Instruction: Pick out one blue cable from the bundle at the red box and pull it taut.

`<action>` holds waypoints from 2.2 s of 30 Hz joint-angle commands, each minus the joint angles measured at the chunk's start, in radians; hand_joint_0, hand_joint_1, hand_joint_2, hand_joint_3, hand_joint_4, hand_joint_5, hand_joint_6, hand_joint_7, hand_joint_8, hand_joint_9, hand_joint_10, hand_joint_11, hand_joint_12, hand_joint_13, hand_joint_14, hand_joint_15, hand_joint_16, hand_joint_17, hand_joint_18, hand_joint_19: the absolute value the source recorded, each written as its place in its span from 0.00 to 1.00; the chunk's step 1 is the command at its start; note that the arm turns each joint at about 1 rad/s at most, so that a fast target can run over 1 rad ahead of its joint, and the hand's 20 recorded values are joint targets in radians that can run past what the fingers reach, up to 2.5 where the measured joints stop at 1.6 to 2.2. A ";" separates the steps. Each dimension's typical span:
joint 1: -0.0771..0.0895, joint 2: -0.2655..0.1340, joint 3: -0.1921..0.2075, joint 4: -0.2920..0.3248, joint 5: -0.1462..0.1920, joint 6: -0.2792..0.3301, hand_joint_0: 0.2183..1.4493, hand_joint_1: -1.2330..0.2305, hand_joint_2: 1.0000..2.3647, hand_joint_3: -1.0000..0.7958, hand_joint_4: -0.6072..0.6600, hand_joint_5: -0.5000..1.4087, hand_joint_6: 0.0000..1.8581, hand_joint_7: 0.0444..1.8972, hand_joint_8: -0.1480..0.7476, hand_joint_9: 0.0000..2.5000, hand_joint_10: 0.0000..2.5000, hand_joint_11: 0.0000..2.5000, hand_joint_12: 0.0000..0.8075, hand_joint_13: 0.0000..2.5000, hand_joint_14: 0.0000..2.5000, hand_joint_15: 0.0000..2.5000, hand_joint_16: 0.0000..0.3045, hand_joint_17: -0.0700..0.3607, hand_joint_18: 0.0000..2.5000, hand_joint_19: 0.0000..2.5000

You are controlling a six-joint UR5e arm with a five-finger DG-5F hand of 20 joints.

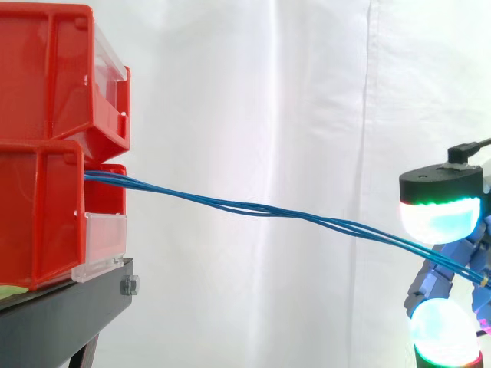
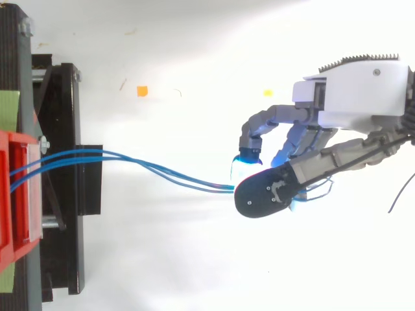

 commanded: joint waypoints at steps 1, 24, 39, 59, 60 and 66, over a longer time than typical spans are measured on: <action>0.003 0.000 0.022 -0.042 0.001 0.009 0.28 0.46 0.00 0.28 0.69 0.18 0.27 0.52 0.50 0.41 0.01 0.34 0.51 0.46 0.01 0.29 0.21 0.49 0.38 0.35; 0.012 0.000 0.069 -0.098 -0.004 0.061 0.32 0.49 0.00 0.28 0.64 0.19 0.27 0.61 0.48 0.52 0.01 0.50 0.49 0.53 0.01 0.37 0.20 0.48 0.39 0.36; 0.022 -0.002 0.103 -0.079 0.001 0.133 0.38 0.49 0.01 0.43 0.60 0.19 0.31 0.61 0.46 0.57 0.01 0.59 0.48 0.57 0.01 0.41 0.19 0.47 0.41 0.37; 0.022 -0.002 0.103 -0.001 -0.004 0.144 0.35 0.48 0.02 0.57 0.62 0.18 0.41 0.46 0.52 0.57 0.01 0.59 0.52 0.56 0.01 0.41 0.22 0.51 0.42 0.37; 0.022 -0.002 0.103 0.001 -0.004 0.144 0.35 0.48 0.02 0.57 0.63 0.18 0.42 0.45 0.53 0.56 0.01 0.58 0.52 0.56 0.01 0.41 0.22 0.51 0.42 0.37; 0.022 -0.002 0.100 0.019 -0.006 0.144 0.34 0.46 0.01 0.57 0.66 0.18 0.43 0.44 0.54 0.56 0.01 0.58 0.54 0.56 0.01 0.41 0.23 0.52 0.43 0.37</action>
